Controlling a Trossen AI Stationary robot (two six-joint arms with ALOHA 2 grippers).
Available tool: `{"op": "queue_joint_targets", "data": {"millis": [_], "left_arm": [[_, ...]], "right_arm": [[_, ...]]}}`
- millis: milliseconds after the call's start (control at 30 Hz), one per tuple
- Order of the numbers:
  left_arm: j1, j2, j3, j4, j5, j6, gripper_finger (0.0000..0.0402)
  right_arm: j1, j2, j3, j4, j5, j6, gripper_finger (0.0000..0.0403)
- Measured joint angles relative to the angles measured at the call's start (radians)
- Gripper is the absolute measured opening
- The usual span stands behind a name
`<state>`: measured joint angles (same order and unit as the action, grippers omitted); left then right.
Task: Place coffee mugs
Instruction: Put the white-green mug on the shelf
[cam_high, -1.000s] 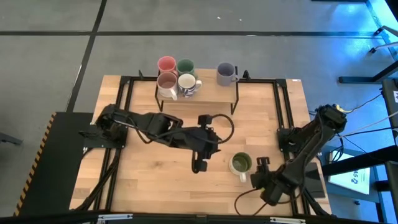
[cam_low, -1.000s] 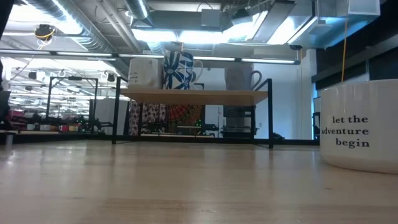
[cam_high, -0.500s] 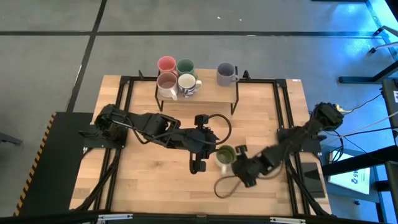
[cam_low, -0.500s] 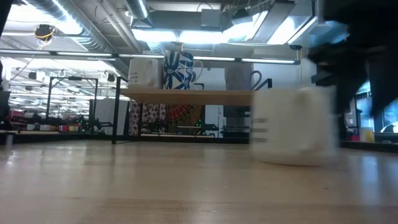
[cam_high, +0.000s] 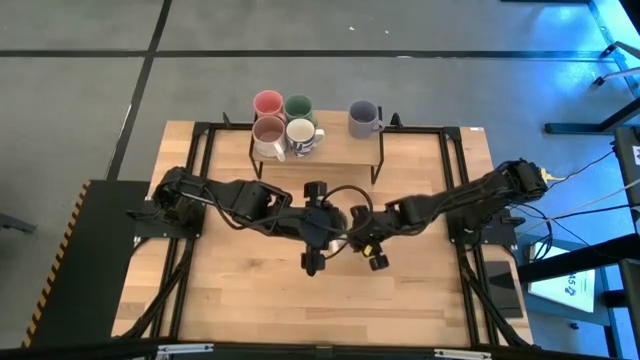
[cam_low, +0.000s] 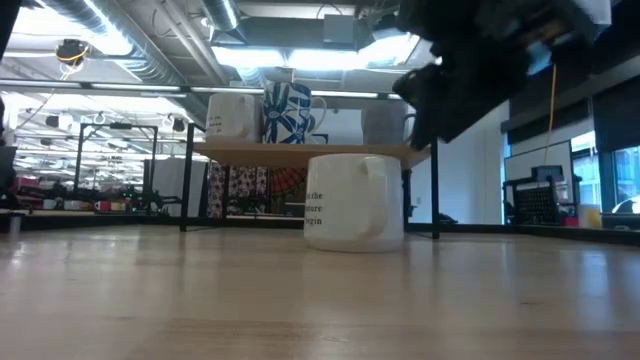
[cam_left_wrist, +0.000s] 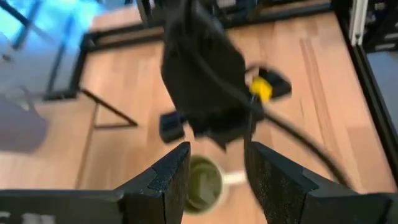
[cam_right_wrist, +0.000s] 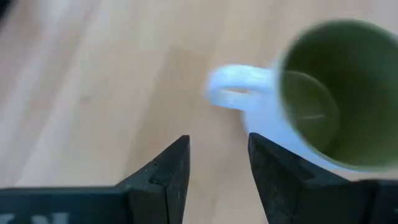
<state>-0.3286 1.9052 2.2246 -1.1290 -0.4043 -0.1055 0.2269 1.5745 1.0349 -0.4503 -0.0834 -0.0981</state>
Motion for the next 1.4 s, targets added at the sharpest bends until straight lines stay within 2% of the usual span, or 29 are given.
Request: {"op": "queue_joint_targets", "data": {"millis": [100,233,400,500,567,767,1000,1167,1400], "left_arm": [[0.001,0.0,0.0,-0.061,0.029,-0.042,0.016],[0.001,0.0,0.0,-0.092,0.038,-0.068,0.016],[0.014,0.004,0.0,-0.091,0.09,-0.051,0.016],[0.034,0.009,0.0,-0.091,0.094,-0.011,0.016],[0.055,0.02,0.003,-0.074,0.134,0.021,0.016],[0.09,0.102,0.0,-0.101,0.265,0.136,0.016],[0.116,0.224,-0.001,-0.115,0.355,0.226,0.016],[0.147,0.261,-0.01,-0.142,0.37,0.27,0.016],[0.203,0.26,-0.182,-0.065,0.406,0.265,0.016]], "right_arm": [[0.007,0.0,0.062,-0.144,-0.01,-0.02,0.0152],[0.082,-0.024,0.099,-0.338,0.063,0.058,0.0152],[0.279,-0.092,0.1,-0.53,0.145,0.294,0.0152],[0.423,-0.131,0.1,-0.605,0.21,0.455,0.0152],[0.515,-0.145,0.1,-0.637,0.25,0.565,0.0152],[0.714,-0.153,0.1,-0.682,0.312,0.846,0.0152],[0.822,-0.153,0.1,-0.674,0.37,1.067,0.0152],[0.866,-0.153,0.1,-0.674,0.4,1.158,0.0152],[0.881,-0.153,0.1,-0.674,0.407,1.179,0.0152]]}}
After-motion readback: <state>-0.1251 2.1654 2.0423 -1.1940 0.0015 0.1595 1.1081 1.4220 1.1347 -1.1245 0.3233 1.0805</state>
